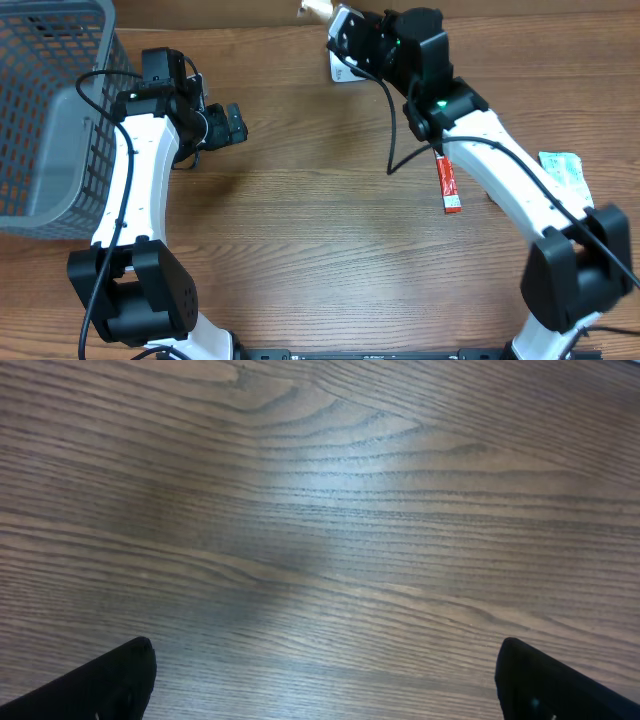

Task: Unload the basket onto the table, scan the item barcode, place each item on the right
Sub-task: 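Raise the bag with the right gripper up to the white scanner, then hold the bag barcode in front of the white scanner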

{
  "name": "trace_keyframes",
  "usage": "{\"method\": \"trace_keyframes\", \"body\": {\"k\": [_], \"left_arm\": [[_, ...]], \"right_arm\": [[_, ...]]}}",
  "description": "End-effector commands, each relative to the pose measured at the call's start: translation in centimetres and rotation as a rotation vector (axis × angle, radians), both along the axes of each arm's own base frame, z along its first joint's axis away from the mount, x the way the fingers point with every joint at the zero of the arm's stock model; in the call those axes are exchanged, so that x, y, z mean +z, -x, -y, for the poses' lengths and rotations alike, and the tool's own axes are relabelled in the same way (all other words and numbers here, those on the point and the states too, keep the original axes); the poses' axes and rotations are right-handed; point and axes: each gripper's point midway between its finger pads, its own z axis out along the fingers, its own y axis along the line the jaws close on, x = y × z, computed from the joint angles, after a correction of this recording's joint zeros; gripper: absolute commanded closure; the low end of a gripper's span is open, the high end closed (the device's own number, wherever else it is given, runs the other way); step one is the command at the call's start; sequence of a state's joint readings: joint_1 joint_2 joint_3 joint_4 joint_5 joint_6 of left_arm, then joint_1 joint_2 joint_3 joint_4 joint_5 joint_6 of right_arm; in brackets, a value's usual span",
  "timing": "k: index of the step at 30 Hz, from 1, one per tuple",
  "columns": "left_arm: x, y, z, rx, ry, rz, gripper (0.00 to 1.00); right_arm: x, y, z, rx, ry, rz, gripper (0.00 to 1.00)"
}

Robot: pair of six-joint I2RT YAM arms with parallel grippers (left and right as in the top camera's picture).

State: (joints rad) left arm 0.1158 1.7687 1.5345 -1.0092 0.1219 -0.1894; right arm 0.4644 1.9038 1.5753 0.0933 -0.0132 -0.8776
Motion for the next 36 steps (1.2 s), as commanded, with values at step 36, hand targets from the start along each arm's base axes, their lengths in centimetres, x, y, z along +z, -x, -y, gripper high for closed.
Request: {"method": "trace_keyframes", "body": {"k": [36], "left_arm": [[1.4, -0.4, 0.1, 0.013, -0.004, 0.037, 0.0]], "right_arm": [[-8.8, -6.3, -1.5, -0.084, -0.021, 0.158, 0.96]]}}
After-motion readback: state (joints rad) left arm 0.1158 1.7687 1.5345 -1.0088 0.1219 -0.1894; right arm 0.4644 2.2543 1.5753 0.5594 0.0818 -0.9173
